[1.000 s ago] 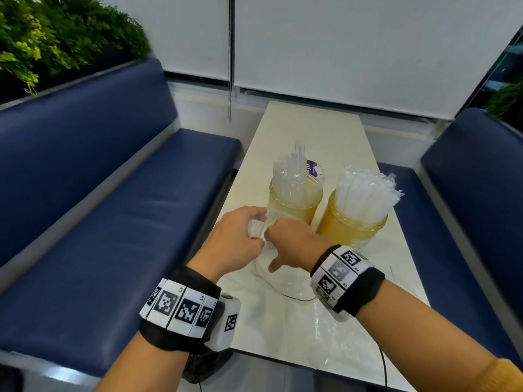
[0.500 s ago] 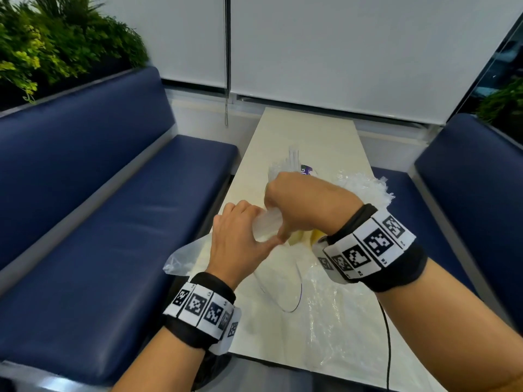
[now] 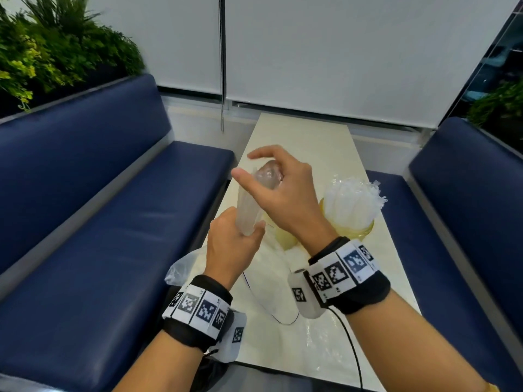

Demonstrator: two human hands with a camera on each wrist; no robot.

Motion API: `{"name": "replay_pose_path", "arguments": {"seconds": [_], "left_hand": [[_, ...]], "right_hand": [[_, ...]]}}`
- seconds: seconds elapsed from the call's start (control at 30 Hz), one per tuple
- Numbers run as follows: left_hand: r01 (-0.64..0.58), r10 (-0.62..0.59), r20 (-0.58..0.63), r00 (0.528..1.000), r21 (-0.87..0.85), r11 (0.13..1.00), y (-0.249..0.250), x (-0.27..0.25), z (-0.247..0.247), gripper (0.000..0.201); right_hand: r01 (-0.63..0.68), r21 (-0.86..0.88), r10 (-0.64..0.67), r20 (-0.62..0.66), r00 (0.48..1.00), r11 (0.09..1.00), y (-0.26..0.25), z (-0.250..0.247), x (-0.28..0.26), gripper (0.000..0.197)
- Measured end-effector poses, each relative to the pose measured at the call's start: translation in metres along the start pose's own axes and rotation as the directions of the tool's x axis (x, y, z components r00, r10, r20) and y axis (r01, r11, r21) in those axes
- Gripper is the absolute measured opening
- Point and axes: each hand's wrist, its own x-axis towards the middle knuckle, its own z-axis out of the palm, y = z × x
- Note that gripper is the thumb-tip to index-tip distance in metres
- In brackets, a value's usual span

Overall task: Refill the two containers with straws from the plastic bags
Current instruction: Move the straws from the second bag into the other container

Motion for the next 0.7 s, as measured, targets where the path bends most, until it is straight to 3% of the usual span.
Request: {"name": "replay_pose_path", "arguments": {"seconds": [0.07,0.13,0.2,0.27,0.33,0.43,0.57,0.7], "left_hand": [[0.020,-0.020,0.010,1.000,0.010,1.000,0.003,0.001,-0.002,0.030],[0.019,-0.020,0.036,0.999,0.044,0.999,0.009,0.003,-0.004,0.020],[0.048,-0.052,0.050,0.997,0.073,0.996,0.014,0.004,-0.005,0.010],[0.096,-0.102,0.061,0.993,0.084,0.992,0.014,0.003,-0.007,0.016],[0.119,-0.123,0.082,0.989,0.048,0.992,0.008,0.001,-0.008,0.015],[0.119,-0.120,0.076,0.990,0.018,0.993,-0.001,-0.002,-0.009,0.039],[0.017,-0.026,0.110,0.994,0.088,0.996,-0.007,-0.002,-0.011,0.029],[-0.025,0.001,0.184,0.983,0.129,0.991,-0.010,-0.004,-0.014,0.037]], "right_hand": [[-0.118,0.140,0.119,0.001,0.993,0.983,0.004,0.008,-0.009,0.048],[-0.268,0.183,0.244,0.144,0.959,0.946,0.007,0.022,-0.019,0.039],[-0.436,0.205,0.387,0.238,0.891,0.876,0.006,0.035,-0.026,0.024],[-0.475,0.220,0.418,0.258,0.871,0.852,0.006,0.042,-0.026,0.030],[-0.461,0.251,0.400,0.258,0.880,0.851,0.001,0.041,-0.021,0.036],[-0.370,0.351,0.309,0.219,0.925,0.860,-0.015,0.027,-0.001,0.042],[-0.180,0.494,0.174,0.059,0.983,0.851,-0.030,-0.007,0.048,0.033],[-0.062,0.551,0.149,-0.115,0.982,0.832,-0.022,-0.039,0.093,0.023]]}}
